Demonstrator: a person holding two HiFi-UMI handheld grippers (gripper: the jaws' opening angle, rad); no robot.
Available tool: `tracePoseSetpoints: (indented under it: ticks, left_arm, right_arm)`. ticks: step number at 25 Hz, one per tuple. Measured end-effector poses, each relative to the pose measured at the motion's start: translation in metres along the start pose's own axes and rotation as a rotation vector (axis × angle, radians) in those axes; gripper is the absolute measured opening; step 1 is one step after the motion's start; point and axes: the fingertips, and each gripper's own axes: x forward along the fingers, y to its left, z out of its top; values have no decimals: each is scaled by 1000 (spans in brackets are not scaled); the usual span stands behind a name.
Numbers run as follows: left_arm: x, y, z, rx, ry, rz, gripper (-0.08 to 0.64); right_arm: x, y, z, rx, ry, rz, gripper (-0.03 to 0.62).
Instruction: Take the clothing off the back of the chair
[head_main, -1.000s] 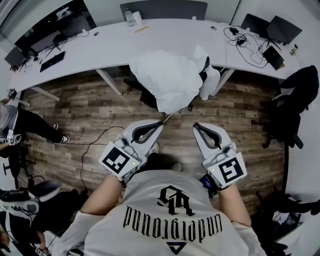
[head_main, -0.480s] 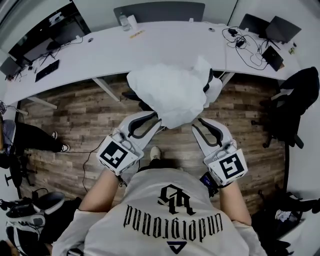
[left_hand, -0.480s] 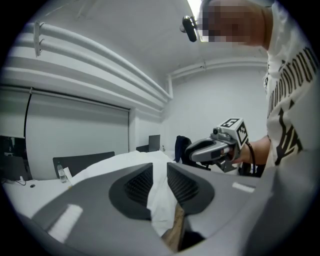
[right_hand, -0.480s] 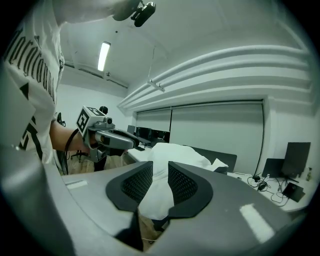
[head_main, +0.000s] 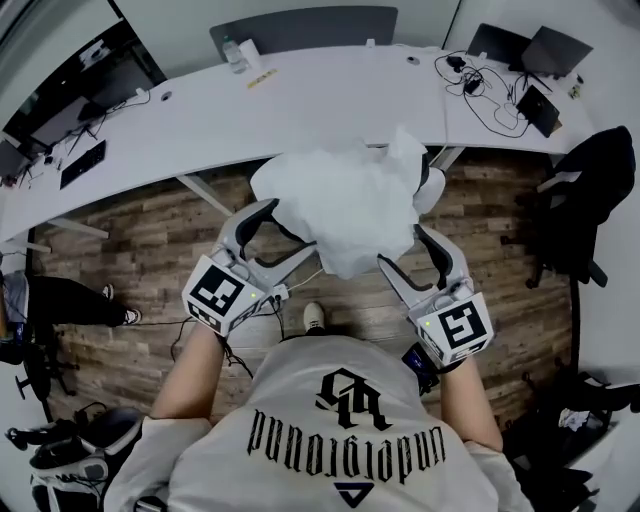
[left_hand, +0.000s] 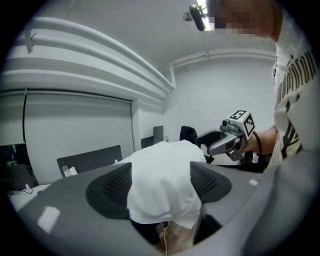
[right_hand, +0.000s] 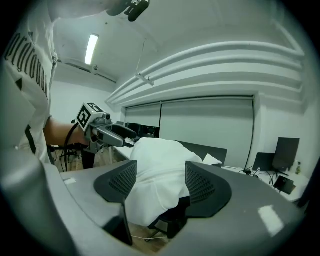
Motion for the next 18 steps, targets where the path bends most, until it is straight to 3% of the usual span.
tracePoseSetpoints:
  ticks: [3, 8, 18]
  left_arm:
    - [5, 20, -2, -6, 11, 16, 446]
    - [13, 45, -16, -20, 53, 23, 513]
    - [35, 63, -33, -88, 73, -48, 535]
  right_arm:
    - [10, -5, -4, 10, 17, -26, 304]
    - [23, -7, -9, 14, 43, -42, 318]
    - [43, -12, -14, 22, 70, -50, 317]
